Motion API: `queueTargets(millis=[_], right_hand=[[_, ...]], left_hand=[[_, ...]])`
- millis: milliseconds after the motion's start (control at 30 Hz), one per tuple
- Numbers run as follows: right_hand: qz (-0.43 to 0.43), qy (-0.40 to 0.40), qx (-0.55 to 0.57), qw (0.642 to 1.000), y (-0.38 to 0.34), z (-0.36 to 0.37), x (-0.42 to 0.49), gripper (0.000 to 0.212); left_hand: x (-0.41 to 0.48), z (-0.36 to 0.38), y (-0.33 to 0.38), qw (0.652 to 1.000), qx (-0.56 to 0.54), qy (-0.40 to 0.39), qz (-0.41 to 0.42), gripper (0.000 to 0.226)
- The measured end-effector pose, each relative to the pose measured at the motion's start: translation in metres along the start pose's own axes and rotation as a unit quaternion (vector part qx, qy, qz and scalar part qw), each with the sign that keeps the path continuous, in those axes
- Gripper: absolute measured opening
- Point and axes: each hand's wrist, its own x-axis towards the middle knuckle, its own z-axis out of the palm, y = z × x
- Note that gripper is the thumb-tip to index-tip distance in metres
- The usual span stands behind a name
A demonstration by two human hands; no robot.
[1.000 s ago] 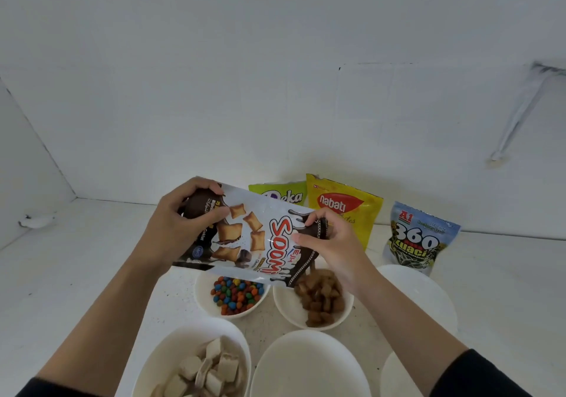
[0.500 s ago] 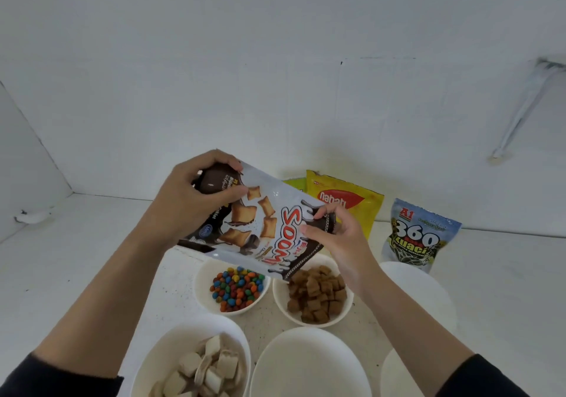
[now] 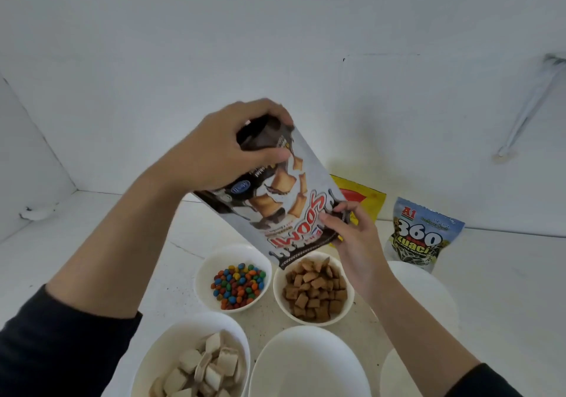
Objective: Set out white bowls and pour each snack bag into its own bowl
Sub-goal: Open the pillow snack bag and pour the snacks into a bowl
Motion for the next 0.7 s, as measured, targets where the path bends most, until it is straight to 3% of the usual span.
queueTargets(millis=[167, 333, 500, 633, 700], right_hand=[[0.068, 0.055, 0.021, 0.996, 0.026, -0.021, -0.003, 0.032], [0.027, 0.004, 0.052, 0.998, 0.013, -0.018, 0.003, 0.033], [0.096, 0.030, 0.019, 0.995, 0.022, -0.026, 0.003, 0.034], [0.049, -0.024, 0.035, 0.998, 0.013, -0.026, 0.003, 0.034], [0.047, -0.031, 0.018, 0.998, 0.013, -0.026, 0.002, 0.035]], left_hand=[[-0.010, 0.046, -0.015, 1.000, -0.007, 0.003, -0.008, 0.026], [-0.008, 0.032, -0.008, 0.995, -0.027, 0.091, 0.007, 0.023], [-0.019, 0.045, -0.013, 1.000, -0.019, -0.004, 0.000, 0.039], [-0.019, 0.030, -0.005, 0.994, -0.093, 0.050, 0.005, 0.040], [-0.020, 0.029, -0.002, 0.994, -0.103, 0.040, 0.006, 0.039]])
